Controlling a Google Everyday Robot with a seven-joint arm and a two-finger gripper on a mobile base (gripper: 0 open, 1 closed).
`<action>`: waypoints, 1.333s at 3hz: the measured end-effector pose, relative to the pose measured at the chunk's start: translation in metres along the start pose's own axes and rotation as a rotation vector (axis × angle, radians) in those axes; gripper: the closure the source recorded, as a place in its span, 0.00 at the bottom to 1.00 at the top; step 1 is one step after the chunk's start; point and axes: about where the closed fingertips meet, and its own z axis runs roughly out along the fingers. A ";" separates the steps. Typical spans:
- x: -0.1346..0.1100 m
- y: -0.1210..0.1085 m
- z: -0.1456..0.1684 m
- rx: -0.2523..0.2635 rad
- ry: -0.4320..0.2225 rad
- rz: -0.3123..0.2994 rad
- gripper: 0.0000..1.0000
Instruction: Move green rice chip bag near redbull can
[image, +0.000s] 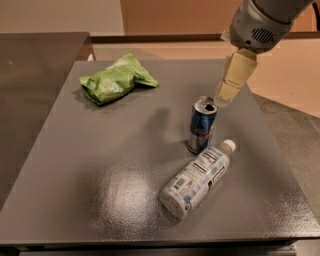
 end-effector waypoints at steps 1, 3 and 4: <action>-0.035 -0.028 0.023 -0.003 -0.048 0.022 0.00; -0.092 -0.054 0.073 -0.025 -0.114 0.098 0.00; -0.111 -0.056 0.099 -0.019 -0.128 0.126 0.00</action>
Offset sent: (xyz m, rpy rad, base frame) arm 0.1018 0.0981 -0.0168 0.1724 0.0205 -0.0606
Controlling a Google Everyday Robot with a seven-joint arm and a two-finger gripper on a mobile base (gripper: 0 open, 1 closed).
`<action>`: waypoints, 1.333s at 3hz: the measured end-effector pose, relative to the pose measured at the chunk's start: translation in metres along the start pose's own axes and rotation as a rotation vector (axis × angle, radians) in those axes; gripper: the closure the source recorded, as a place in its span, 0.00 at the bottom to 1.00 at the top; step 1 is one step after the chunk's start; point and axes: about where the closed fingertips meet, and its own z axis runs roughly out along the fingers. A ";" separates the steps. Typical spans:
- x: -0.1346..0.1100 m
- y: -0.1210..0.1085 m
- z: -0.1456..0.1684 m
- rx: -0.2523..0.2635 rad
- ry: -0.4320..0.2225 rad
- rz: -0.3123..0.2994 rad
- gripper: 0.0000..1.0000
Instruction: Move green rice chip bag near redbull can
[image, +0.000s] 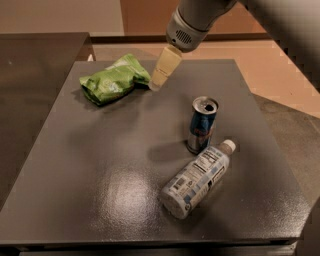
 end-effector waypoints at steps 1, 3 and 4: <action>-0.016 0.002 0.031 0.017 -0.026 -0.018 0.00; -0.055 0.006 0.096 0.001 -0.058 -0.224 0.00; -0.069 0.006 0.126 -0.027 -0.055 -0.307 0.00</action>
Offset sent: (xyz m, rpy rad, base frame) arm 0.0391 0.0918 -0.0582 -0.0199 -0.1685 0.2234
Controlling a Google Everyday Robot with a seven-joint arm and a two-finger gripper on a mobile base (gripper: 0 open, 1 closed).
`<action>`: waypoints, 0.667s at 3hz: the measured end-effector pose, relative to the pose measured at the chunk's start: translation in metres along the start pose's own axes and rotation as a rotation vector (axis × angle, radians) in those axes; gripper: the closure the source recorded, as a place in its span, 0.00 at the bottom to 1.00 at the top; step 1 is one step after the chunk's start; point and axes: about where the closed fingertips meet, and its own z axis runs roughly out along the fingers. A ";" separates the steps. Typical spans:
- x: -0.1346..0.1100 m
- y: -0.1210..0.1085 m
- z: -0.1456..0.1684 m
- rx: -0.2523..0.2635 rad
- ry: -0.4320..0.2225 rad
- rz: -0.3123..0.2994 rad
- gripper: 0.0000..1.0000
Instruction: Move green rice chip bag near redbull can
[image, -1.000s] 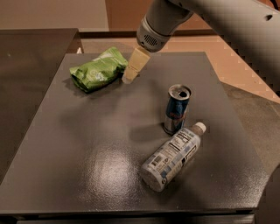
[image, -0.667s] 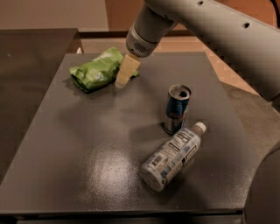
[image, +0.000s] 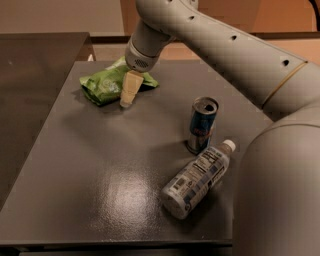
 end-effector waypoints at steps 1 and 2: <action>-0.008 0.000 0.023 -0.025 0.000 -0.044 0.00; -0.013 0.000 0.031 -0.031 0.008 -0.056 0.16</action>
Offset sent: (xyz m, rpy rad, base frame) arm 0.0120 0.0301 -0.0179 -0.0374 -0.0047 0.0632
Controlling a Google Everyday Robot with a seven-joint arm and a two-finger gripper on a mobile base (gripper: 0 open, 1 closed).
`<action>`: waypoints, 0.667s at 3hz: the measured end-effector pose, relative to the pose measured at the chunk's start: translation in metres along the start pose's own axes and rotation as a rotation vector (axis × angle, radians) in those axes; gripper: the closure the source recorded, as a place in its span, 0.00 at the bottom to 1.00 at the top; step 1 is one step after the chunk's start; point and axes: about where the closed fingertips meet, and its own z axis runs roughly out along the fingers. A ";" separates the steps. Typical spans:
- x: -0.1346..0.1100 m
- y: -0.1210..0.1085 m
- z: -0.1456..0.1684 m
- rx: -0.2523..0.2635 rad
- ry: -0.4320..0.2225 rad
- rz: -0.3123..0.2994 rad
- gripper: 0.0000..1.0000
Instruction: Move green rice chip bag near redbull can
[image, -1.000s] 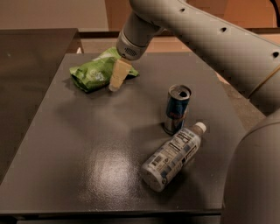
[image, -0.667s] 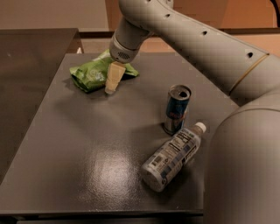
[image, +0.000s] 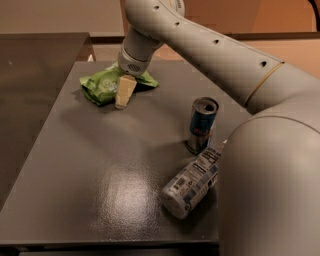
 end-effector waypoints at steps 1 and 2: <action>-0.002 -0.005 -0.008 0.006 0.001 0.009 0.39; -0.001 -0.008 -0.022 0.016 0.004 0.017 0.62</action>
Offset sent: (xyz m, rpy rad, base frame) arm 0.0006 -0.0211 0.0438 0.0075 -0.0215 -0.0431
